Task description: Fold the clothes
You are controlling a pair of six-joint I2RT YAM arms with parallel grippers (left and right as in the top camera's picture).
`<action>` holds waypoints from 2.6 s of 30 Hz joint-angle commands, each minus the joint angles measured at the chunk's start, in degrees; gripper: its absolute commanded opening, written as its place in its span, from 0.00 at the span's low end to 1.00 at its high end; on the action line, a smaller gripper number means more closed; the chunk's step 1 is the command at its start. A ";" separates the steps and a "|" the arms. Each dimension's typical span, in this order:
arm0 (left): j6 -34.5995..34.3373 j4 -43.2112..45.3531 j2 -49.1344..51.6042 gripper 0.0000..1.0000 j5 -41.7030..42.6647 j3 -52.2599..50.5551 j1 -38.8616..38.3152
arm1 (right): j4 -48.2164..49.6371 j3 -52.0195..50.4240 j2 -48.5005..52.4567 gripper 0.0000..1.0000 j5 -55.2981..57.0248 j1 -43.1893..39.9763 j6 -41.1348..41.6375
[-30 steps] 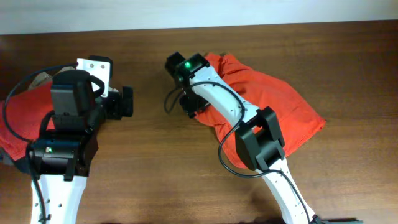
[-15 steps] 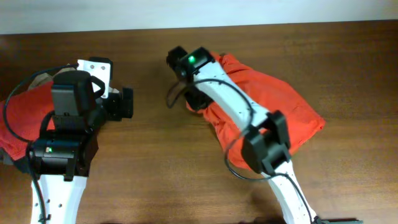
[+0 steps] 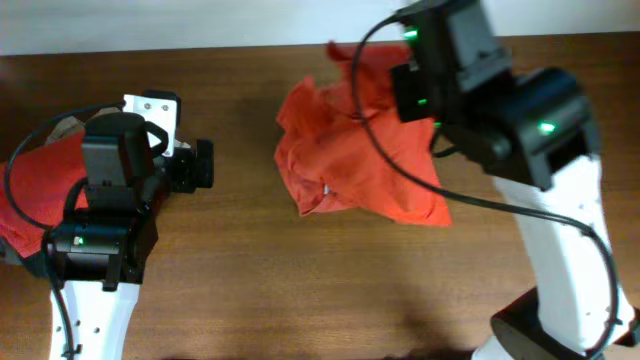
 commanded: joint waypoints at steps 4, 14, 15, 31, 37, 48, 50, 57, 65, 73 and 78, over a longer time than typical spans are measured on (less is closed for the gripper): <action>-0.17 0.31 0.22 0.99 -0.37 0.98 0.02 | -3.98 -0.31 1.07 0.06 4.87 -10.60 0.44; -0.15 0.79 0.46 0.99 0.02 0.98 0.02 | -0.98 -0.68 2.60 0.69 7.17 -31.87 0.46; -0.17 0.85 0.50 0.99 0.07 0.98 0.02 | -0.31 -0.68 3.08 0.86 5.57 -33.51 0.46; -0.15 0.50 5.29 0.99 21.20 0.96 -0.52 | -6.49 -3.30 4.79 0.91 -25.75 -33.77 -3.04; -0.17 0.92 16.13 0.98 30.36 0.98 -5.99 | -5.68 -11.98 4.79 0.83 -25.70 -29.27 -2.56; -11.82 7.15 34.36 0.89 27.43 0.98 -16.59 | -4.85 -17.59 4.79 0.81 -26.16 -28.59 -2.58; -18.51 7.98 37.53 0.89 27.06 0.98 -17.35 | -4.83 -17.57 4.79 0.81 -26.51 -28.59 -2.58; -33.70 9.53 47.19 0.85 32.92 0.98 -18.80 | -4.63 -17.57 4.79 0.80 -27.15 -28.59 -2.56; -37.22 12.35 50.49 0.77 35.85 0.98 -18.86 | -4.72 -17.57 4.79 0.80 -27.50 -28.59 -2.56; -42.12 16.35 50.60 0.56 34.58 0.98 -18.84 | -4.79 -17.57 4.79 0.79 -27.50 -28.59 -2.56; -42.91 16.28 51.43 0.49 35.17 0.98 -18.91 | -5.27 -17.57 4.79 0.76 -27.47 -28.59 -2.56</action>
